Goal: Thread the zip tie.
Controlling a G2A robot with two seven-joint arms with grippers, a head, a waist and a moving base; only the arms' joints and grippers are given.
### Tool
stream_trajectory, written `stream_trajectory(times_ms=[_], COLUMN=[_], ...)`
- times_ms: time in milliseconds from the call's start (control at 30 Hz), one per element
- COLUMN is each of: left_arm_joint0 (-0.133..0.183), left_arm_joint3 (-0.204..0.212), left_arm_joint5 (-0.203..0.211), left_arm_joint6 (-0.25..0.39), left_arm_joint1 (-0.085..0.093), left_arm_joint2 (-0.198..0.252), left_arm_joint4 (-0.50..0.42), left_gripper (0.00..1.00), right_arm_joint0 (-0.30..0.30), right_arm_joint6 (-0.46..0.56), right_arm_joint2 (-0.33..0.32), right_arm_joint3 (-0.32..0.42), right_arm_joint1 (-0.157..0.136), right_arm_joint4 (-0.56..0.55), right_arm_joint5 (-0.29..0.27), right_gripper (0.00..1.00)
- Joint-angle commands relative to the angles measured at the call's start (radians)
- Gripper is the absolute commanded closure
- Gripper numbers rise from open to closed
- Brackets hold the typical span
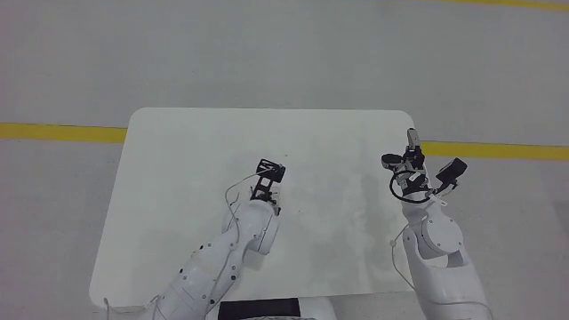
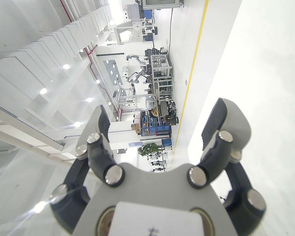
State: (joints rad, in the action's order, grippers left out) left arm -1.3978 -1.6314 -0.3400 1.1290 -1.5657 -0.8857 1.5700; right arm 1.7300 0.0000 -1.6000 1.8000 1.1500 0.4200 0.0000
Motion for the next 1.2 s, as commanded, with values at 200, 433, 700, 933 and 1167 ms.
stream_trajectory(times_ms=[200,433,700,933,1167], left_arm_joint0=[-0.011,-0.006,0.008,0.010,0.007], left_arm_joint3=[-0.023,0.004,0.039,0.048,0.030], left_arm_joint5=[0.000,0.000,0.000,0.000,0.000], left_arm_joint6=[0.003,0.014,0.022,0.022,0.012], left_arm_joint1=[0.019,0.014,-0.001,-0.010,-0.008], left_arm_joint2=[-0.007,-0.019,-0.029,-0.031,-0.019], left_arm_joint4=[0.000,0.000,0.000,0.000,0.000], left_gripper=[0.99,0.97,0.98,1.00,1.00], right_arm_joint0=[0.000,0.000,0.000,0.000,0.000], right_arm_joint6=[0.000,0.000,0.000,0.000,0.000], right_arm_joint2=[0.000,0.000,0.000,0.000,0.000], right_arm_joint3=[0.000,0.000,0.000,0.000,0.000], right_arm_joint1=[0.000,0.000,0.000,0.000,0.000], right_arm_joint4=[0.000,0.000,0.000,0.000,0.000], right_arm_joint5=[0.000,0.000,0.000,0.000,0.000], right_gripper=[0.00,0.00,0.00,0.00,0.00])
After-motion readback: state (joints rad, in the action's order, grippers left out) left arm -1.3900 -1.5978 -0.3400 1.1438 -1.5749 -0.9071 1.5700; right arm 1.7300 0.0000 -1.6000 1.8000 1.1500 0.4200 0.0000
